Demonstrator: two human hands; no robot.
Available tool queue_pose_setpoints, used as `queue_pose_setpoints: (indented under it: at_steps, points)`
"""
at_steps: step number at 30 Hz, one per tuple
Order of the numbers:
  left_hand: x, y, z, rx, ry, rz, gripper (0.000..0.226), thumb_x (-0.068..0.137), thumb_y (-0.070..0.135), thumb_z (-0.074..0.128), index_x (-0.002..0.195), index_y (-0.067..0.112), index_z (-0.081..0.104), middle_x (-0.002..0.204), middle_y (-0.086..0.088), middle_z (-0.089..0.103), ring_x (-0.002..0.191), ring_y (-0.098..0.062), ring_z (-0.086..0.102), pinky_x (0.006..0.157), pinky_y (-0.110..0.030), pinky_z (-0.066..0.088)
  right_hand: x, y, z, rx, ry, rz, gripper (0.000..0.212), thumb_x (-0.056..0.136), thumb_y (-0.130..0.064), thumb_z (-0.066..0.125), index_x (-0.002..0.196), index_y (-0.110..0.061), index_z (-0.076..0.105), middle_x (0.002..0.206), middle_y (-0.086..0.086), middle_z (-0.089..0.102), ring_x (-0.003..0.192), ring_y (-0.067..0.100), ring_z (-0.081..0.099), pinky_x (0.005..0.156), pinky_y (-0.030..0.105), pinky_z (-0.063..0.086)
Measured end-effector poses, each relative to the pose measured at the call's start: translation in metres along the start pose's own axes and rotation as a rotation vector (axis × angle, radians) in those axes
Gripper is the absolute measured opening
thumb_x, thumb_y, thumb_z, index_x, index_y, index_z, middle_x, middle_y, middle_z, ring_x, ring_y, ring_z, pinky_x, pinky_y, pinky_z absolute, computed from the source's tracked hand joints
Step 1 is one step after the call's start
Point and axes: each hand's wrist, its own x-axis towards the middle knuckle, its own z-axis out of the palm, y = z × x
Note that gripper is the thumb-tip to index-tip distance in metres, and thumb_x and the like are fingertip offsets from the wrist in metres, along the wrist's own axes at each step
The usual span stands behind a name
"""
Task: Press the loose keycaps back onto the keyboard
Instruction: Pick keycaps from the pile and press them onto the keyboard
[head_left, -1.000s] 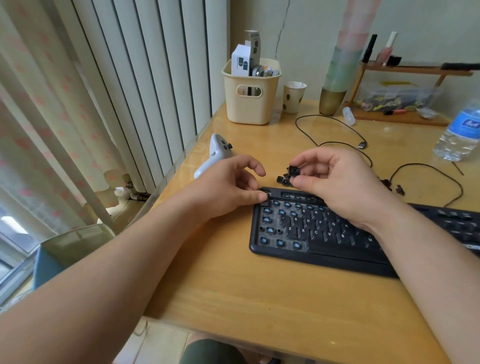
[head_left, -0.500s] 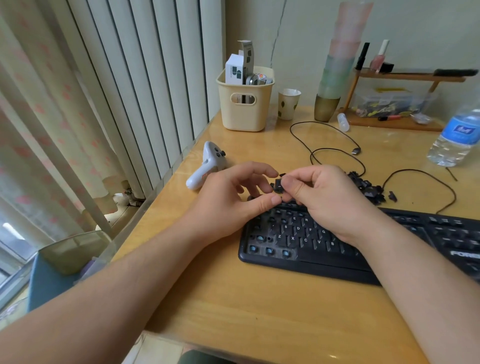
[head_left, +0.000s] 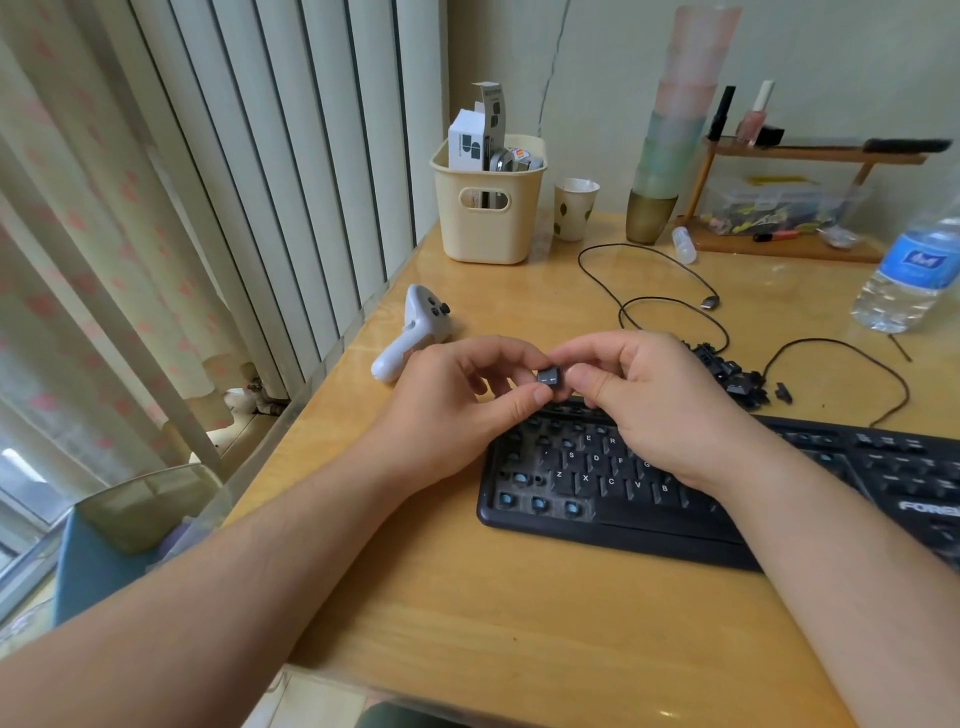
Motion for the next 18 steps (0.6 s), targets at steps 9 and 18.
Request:
queue_pose_setpoints:
  at_steps: [9, 18]
  points:
    - [0.0021, 0.0007, 0.0006, 0.004, 0.008, -0.029, 0.022, 0.099, 0.026, 0.07, 0.118, 0.037, 0.07, 0.098, 0.011, 0.075, 0.086, -0.013, 0.065, 0.082, -0.036, 0.054, 0.0005, 0.0003, 0.0049, -0.101, 0.083, -0.08, 0.033, 0.094, -0.015, 0.074, 0.11, -0.043, 0.07, 0.088, -0.017, 0.073, 0.077, -0.001, 0.065, 0.075, 0.013, 0.046]
    - [0.0066, 0.0055, -0.0012, -0.233, 0.027, -0.179, 0.035, 0.098, 0.023, 0.072, 0.127, 0.028, 0.052, 0.095, 0.0, 0.078, 0.077, -0.017, 0.062, 0.07, -0.035, 0.052, 0.001, -0.0073, 0.0065, -0.548, 0.135, -0.144, 0.022, 0.087, -0.038, 0.081, 0.108, -0.033, 0.078, 0.078, -0.023, 0.067, 0.077, -0.007, 0.063, 0.068, 0.002, 0.044]
